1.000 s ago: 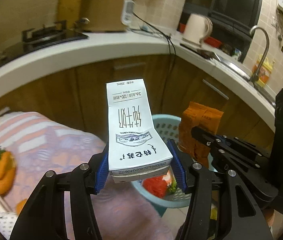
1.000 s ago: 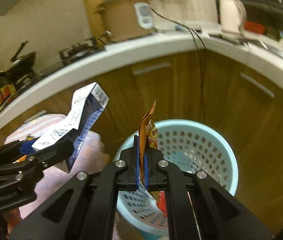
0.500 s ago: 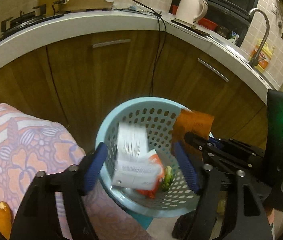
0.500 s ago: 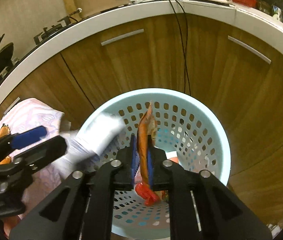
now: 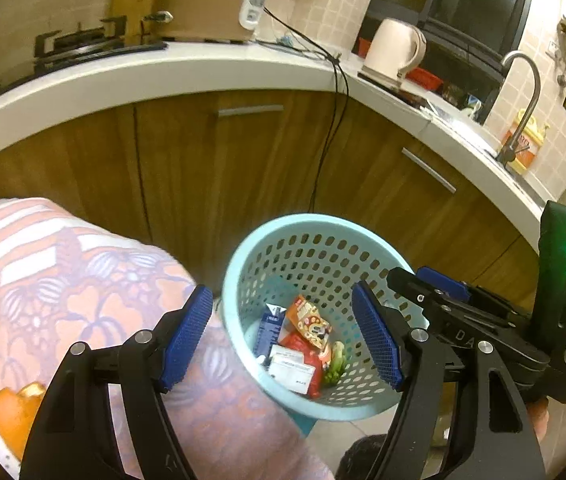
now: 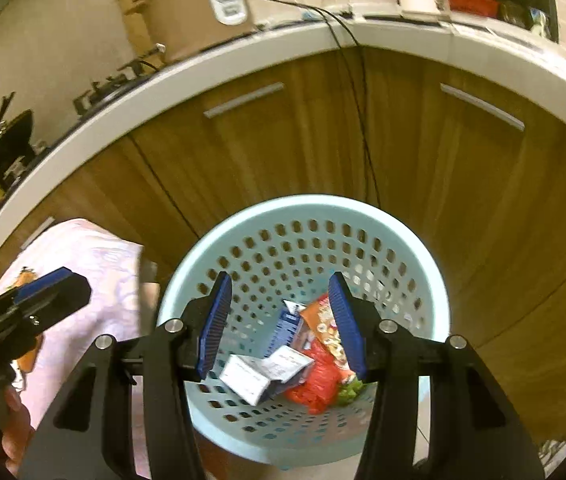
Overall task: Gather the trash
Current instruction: 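Carry carton and snack bag over the basket and open both tools to drop them, then move both tools back over the table toward the red-and-white paper cup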
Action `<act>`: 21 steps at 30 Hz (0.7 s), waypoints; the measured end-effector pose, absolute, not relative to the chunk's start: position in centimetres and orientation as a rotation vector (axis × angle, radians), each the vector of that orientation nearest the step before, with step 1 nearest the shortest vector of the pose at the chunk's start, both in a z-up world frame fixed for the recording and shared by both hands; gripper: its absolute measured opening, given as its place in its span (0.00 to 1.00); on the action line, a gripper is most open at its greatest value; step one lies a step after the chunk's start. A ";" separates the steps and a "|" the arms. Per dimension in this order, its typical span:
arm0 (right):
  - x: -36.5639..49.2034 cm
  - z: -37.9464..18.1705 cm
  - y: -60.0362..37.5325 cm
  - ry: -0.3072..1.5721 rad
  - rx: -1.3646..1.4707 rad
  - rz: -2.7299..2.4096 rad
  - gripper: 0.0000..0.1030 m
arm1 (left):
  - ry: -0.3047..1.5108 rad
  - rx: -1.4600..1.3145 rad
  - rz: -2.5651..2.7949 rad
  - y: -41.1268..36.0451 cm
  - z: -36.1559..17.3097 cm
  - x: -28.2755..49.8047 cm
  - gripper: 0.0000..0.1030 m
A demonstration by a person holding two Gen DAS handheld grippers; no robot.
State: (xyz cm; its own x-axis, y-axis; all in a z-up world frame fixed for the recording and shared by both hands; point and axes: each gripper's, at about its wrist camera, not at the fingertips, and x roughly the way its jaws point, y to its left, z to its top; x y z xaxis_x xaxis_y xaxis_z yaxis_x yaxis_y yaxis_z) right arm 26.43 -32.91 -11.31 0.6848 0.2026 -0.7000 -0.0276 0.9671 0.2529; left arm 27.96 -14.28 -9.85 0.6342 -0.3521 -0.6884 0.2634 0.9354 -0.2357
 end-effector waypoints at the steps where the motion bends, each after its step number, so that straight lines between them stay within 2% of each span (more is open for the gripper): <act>1: 26.2 -10.8 -32.3 0.797 0.228 0.145 0.46 | 0.799 -0.119 -0.346 -13.8 -9.5 27.5 0.68; 11: 23.8 -7.7 -23.9 0.744 0.174 0.308 0.46 | 0.685 -0.152 -0.240 -7.0 -5.8 22.2 0.68; 21: 21.8 -9.1 -14.1 0.785 0.089 0.432 0.46 | 0.606 -0.199 -0.050 3.5 -3.9 16.4 0.68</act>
State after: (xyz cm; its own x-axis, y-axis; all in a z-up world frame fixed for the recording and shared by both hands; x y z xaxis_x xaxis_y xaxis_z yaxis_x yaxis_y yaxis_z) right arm 21.83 -14.10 -9.10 0.6251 0.4084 -0.6652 -0.3433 0.9092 0.2357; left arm 16.35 3.51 -3.94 0.8211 -0.1049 -0.5610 -0.0119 0.9796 -0.2007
